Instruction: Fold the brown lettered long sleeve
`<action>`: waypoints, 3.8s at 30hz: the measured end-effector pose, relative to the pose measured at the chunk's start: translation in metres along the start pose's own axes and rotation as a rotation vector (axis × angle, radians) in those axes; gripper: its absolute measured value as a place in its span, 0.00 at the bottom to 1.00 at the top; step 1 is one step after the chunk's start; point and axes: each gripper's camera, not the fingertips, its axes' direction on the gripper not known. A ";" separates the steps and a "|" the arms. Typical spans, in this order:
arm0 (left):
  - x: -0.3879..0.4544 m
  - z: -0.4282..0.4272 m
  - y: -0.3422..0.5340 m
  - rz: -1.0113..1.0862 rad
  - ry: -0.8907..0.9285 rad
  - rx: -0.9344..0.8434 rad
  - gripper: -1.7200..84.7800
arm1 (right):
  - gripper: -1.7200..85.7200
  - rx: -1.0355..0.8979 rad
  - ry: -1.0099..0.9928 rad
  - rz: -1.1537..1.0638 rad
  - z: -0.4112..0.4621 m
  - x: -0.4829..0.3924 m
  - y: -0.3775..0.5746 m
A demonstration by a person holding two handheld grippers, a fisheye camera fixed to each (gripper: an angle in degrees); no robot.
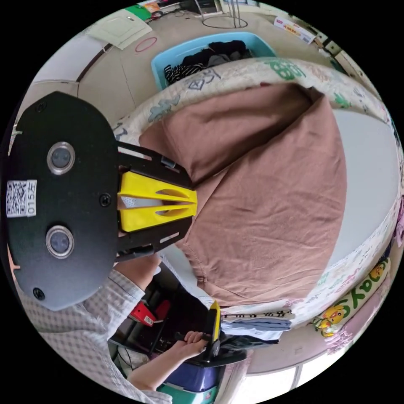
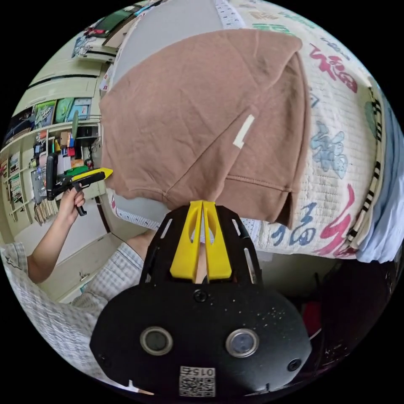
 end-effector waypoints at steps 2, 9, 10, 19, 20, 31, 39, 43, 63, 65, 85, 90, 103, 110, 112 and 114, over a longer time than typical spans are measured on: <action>-0.027 -0.028 -0.007 -0.123 -0.009 0.115 0.08 | 0.05 0.115 0.035 0.053 -0.018 0.014 0.004; -0.135 -0.047 -0.036 -0.555 0.298 0.437 0.14 | 0.12 0.469 -0.281 0.292 -0.059 0.111 -0.050; -0.144 -0.042 -0.045 -0.586 0.333 0.456 0.14 | 0.13 0.500 -0.301 0.349 -0.060 0.120 -0.059; -0.149 -0.017 -0.073 -0.649 0.448 0.488 0.04 | 0.04 0.301 -0.176 0.422 -0.040 0.104 -0.110; -0.144 -0.017 -0.076 -0.622 0.418 0.480 0.04 | 0.04 0.297 -0.154 0.418 -0.041 0.100 -0.111; -0.013 -0.031 -0.125 -0.429 -0.086 0.322 0.05 | 0.07 0.226 0.350 0.133 -0.028 0.008 -0.093; 0.175 -0.070 -0.142 -0.042 -0.474 0.389 0.08 | 0.12 0.410 0.184 0.185 -0.058 0.035 0.089; 0.281 -0.060 -0.183 0.160 -0.401 0.502 0.09 | 0.13 0.339 -0.020 0.292 -0.027 0.076 0.191; 0.522 0.172 -0.414 0.507 -0.205 -0.131 0.06 | 0.05 0.241 -0.338 0.378 0.016 0.096 0.268; 0.511 0.154 -0.415 0.503 -0.155 -0.095 0.05 | 0.04 0.270 -0.326 0.376 -0.001 0.095 0.276; 0.016 -0.066 -0.184 0.026 0.386 0.440 0.04 | 0.03 0.154 -0.361 -0.308 -0.118 -0.201 0.231; -0.124 -0.027 -0.113 -0.344 0.479 0.423 0.06 | 0.03 -0.020 -0.276 -0.397 -0.056 -0.283 0.180; -0.199 -0.020 -0.087 -0.298 0.676 0.410 0.10 | 0.03 -0.149 -0.097 -0.418 -0.058 -0.331 0.113; -0.204 -0.043 -0.094 -0.200 0.354 0.341 0.03 | 0.03 -0.193 -0.050 -0.406 -0.017 -0.352 0.071; -0.205 -0.041 -0.094 -0.196 0.323 0.328 0.03 | 0.04 -0.209 -0.026 -0.386 0.006 -0.352 0.054; -0.204 -0.043 -0.092 -0.186 0.300 0.334 0.03 | 0.04 -0.199 -0.028 -0.383 0.011 -0.353 0.047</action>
